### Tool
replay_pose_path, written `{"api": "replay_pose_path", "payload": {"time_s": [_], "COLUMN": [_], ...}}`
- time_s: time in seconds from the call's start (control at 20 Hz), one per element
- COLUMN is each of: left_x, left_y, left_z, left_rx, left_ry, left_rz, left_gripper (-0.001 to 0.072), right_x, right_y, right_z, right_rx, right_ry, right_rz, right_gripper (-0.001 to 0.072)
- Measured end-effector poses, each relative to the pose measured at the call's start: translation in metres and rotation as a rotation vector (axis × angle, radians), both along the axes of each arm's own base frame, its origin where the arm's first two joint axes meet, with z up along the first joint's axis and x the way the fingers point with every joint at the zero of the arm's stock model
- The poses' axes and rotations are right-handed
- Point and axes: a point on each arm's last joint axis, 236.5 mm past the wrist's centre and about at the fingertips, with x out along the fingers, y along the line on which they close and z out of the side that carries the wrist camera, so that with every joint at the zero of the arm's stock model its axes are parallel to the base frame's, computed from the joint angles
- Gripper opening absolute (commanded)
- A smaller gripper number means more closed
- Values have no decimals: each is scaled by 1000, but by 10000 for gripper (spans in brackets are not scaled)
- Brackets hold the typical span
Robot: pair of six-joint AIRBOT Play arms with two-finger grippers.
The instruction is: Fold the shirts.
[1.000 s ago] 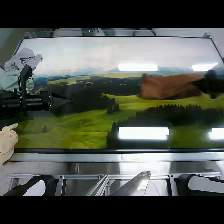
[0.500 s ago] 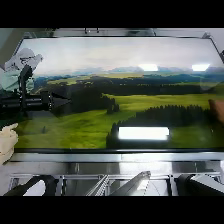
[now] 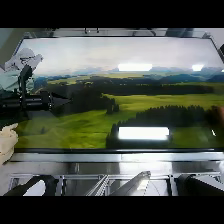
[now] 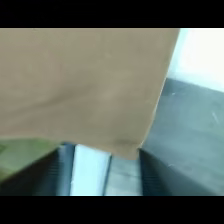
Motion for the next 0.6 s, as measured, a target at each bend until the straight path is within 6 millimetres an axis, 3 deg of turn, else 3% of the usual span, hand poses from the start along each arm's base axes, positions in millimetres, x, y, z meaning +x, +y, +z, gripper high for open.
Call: {"api": "replay_pose_path", "payload": {"time_s": [0.05, 0.15, 0.25, 0.35, 0.45, 0.6], "left_x": [1, 8, 16, 20, 15, -11], "left_y": [0, 0, 2, 3, 5, -2], "left_z": [3, 16, 38, 62, 75, 73], "left_rx": [-5, -9, 2, 27, 80, 118], "left_ry": [-6, -45, -115, -193, -247, -241], "left_rz": [2, 6, 5, 2, -5, -11], "left_gripper": [7, 7, 7, 7, 9, 15], "right_x": [17, 69, 130, 182, 219, 238], "right_y": [0, 10, 39, 89, 160, 279], "right_z": [17, 58, 102, 136, 158, 165], "right_rx": [-29, -94, -158, -186, -179, -130], "right_ry": [-57, -220, -385, -500, -577, -630], "right_rz": [11, 89, 220, 395, 603, 922], "right_gripper": [48, 16, 15, 14, 14, 15]}}
